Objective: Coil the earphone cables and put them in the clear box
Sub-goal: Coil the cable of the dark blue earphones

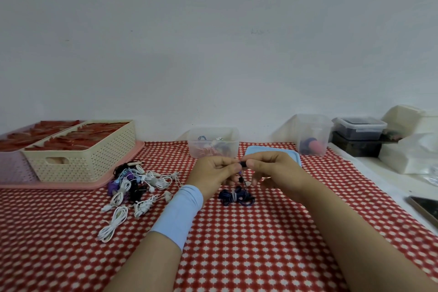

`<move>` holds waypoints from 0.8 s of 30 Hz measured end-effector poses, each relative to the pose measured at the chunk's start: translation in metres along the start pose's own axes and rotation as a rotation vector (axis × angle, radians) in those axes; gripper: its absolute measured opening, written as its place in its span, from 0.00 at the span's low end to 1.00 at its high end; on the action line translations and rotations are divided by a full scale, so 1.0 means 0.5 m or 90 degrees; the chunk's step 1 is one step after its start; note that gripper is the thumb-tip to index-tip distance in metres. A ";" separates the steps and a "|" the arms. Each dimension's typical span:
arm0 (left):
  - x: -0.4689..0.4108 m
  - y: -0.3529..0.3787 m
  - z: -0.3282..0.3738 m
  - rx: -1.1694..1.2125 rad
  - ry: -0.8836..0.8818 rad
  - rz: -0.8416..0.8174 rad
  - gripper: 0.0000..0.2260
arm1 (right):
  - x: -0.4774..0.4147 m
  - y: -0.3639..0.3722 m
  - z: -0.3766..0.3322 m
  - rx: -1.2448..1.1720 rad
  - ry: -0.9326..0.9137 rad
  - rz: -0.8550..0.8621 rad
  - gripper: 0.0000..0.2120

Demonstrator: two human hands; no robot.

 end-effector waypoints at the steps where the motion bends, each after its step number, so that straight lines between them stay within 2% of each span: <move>1: 0.000 0.000 0.002 -0.006 0.009 -0.005 0.05 | -0.001 -0.001 0.003 -0.012 0.014 -0.009 0.08; 6: 0.003 -0.001 0.005 -0.048 0.033 -0.046 0.04 | -0.006 0.001 0.015 -0.043 0.105 -0.058 0.14; 14: 0.004 -0.002 -0.004 -0.003 0.000 -0.043 0.04 | -0.012 -0.002 0.018 -0.044 0.118 -0.089 0.14; 19: 0.004 -0.006 -0.008 -0.014 -0.001 -0.038 0.04 | -0.015 0.002 0.015 0.009 0.102 -0.027 0.14; 22: -0.003 -0.008 -0.009 0.001 -0.008 0.012 0.03 | -0.016 0.009 0.008 0.052 0.036 0.062 0.08; 24: -0.008 -0.014 -0.010 0.030 -0.016 0.060 0.03 | -0.019 0.006 0.009 0.133 -0.009 0.137 0.09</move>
Point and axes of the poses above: each hand's wrist, its own x-axis away from the middle knuckle, its own y-axis out of the palm, z = x × y, the point moved 1 cm from there along -x, towards the middle knuckle, and after that the axes turned 13 degrees about y, right-handed, at the moved point
